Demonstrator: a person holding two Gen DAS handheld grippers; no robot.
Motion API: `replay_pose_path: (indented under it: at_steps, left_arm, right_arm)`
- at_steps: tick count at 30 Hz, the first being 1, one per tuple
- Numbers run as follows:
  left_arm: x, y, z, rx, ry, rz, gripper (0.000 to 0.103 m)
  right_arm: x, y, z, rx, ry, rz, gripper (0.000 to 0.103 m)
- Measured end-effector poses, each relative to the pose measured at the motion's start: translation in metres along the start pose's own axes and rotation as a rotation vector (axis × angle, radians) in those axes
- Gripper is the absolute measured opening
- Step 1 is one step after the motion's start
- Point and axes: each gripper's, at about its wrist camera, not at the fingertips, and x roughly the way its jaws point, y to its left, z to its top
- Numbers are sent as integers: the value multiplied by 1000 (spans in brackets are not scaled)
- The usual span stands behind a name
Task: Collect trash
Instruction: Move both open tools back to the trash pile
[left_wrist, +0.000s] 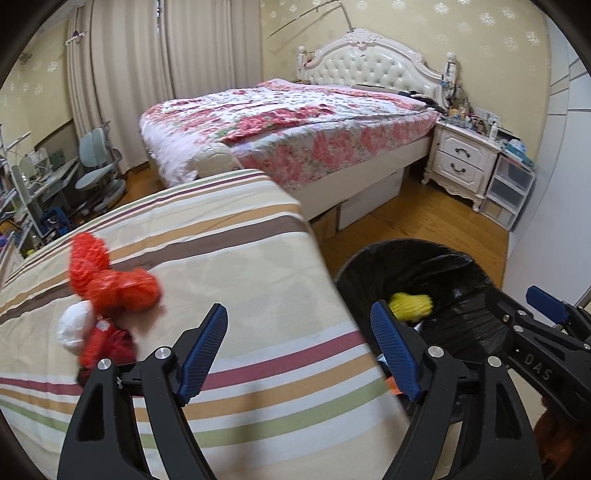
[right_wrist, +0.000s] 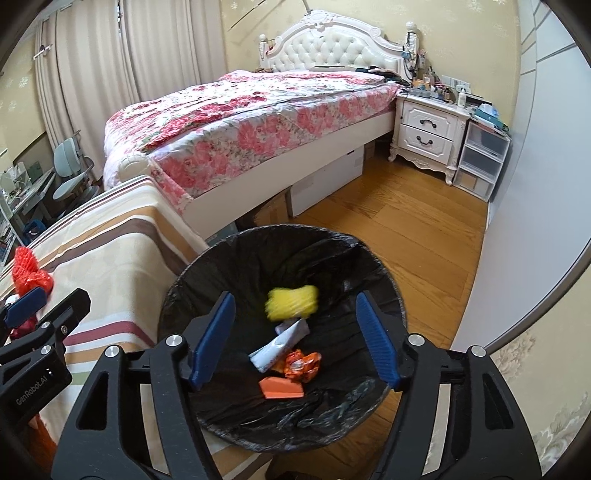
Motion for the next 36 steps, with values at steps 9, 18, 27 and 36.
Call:
replay_pose_path:
  at_steps: [9,18,27,36]
  left_arm:
    - [-30,69,-18,-75,-7,99,78]
    - [-53,141,-39,-164,-7,200,78]
    - [-62,201,-62,-250,16,307,79]
    - [-67,242,-79,-315,30,368,78]
  right_arm:
    - [-10,53,-18,-64,36,95,68]
    - [-22,122,-30,-176,50,190,68]
    - [-35,197,-34,-294,48,289,68]
    - [-36,261,-40,-390,65,355,68]
